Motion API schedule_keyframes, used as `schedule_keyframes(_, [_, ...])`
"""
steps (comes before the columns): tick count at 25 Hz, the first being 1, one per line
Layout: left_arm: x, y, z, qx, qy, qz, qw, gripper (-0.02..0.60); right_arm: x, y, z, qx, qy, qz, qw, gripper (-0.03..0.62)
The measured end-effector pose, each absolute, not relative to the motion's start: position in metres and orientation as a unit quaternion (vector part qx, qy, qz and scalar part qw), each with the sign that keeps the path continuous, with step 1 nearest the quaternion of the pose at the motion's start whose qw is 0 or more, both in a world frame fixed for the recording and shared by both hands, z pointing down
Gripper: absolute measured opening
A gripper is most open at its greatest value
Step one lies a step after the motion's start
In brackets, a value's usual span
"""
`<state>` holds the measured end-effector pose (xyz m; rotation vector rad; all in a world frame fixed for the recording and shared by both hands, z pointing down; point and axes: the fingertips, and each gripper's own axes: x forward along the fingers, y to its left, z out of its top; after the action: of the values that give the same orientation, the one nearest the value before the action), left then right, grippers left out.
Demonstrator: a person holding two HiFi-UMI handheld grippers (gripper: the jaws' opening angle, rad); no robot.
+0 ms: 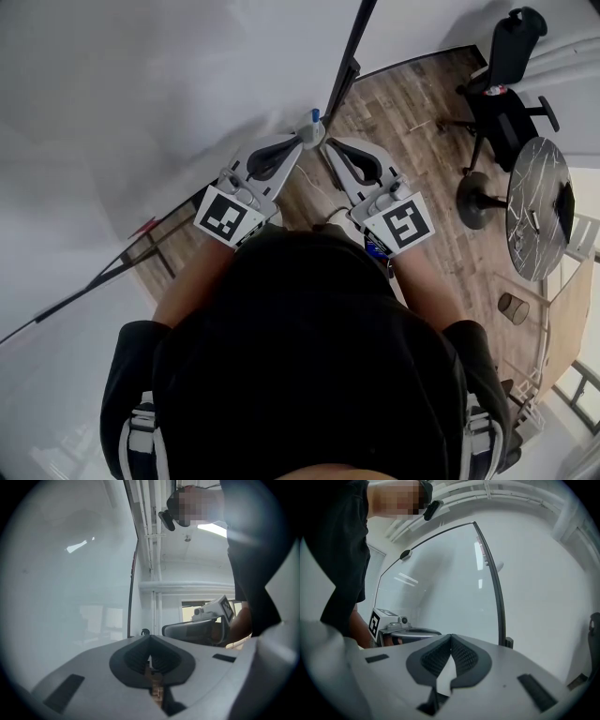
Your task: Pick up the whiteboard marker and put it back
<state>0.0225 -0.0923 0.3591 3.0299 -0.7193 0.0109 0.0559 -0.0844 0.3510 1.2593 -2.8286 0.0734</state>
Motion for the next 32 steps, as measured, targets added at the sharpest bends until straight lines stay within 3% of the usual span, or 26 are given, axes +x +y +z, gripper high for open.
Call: schedule_keyframes(32, [0.027, -0.093, 0.364, 0.974, -0.227, 0.006, 0.018, 0.003, 0.064, -0.086, 0.366, 0.415, -0.908, 0.036, 0.027, 0.000])
